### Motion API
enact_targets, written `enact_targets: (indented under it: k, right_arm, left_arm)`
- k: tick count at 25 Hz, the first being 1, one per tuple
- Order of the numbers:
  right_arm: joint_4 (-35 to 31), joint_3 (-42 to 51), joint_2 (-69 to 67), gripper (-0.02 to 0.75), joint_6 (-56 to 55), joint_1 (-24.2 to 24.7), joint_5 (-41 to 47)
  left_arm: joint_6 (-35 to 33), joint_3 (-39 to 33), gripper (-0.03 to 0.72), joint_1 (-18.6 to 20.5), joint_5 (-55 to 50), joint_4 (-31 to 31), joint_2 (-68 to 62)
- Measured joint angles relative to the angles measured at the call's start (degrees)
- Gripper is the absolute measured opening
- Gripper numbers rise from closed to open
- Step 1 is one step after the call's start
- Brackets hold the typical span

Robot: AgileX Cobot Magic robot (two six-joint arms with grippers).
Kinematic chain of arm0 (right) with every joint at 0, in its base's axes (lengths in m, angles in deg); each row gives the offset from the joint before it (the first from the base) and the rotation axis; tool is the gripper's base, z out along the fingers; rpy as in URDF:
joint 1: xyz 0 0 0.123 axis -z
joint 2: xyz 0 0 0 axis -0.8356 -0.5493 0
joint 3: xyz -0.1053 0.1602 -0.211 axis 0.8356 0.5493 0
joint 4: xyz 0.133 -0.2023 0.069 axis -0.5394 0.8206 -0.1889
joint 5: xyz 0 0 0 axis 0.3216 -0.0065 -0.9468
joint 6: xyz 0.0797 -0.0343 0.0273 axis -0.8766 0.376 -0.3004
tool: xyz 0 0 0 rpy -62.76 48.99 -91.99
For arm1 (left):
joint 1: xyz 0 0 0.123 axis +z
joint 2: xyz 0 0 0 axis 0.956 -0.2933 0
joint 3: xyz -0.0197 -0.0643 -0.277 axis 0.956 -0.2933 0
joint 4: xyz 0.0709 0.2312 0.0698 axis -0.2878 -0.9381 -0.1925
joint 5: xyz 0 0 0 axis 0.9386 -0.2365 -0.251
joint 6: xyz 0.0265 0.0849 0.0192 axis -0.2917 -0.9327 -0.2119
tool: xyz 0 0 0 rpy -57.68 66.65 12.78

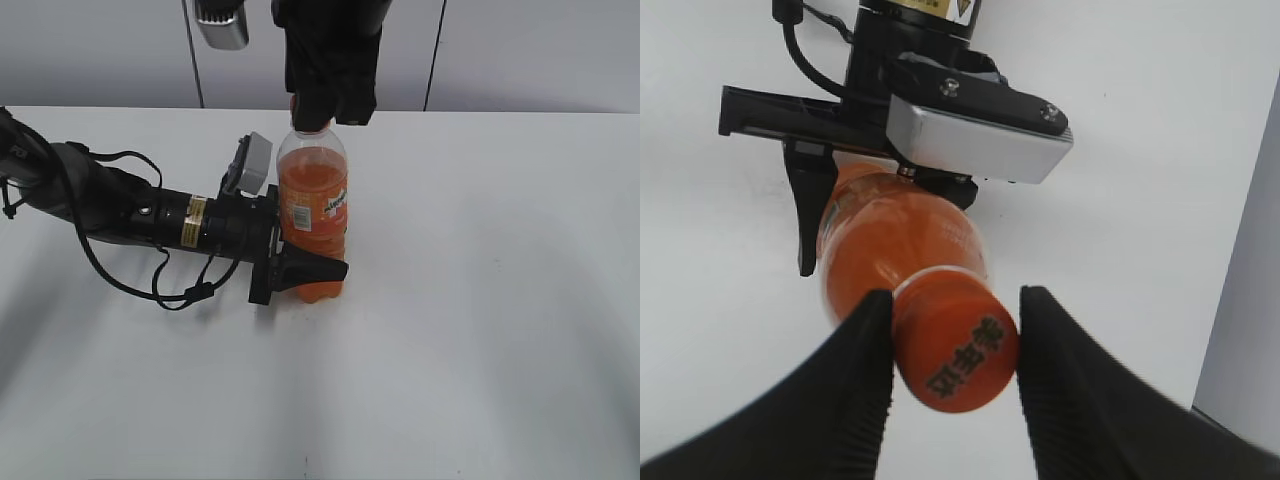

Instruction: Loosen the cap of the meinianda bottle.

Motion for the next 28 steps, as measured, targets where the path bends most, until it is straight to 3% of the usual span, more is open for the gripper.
enact_targets:
  k: [12, 19, 28]
  right_arm:
    - [0.06, 0.00, 0.00, 0.305, -2.13, 0.00, -0.12]
    - [-0.48, 0.05, 0.00, 0.401, -3.38, 0.00, -0.24]
    - [-0.59, -1.19, 0.00, 0.418, -4.49, -0.05, -0.19]
  left_arm:
    - [0.06, 0.00, 0.410, -0.05, -0.05, 0.00, 0.00]
    - [0.51, 0.00, 0.410, -0.11, -0.35, 0.29, 0.00]
    - [0.68, 0.00, 0.410, -0.16, -0.41, 0.39, 0.00]
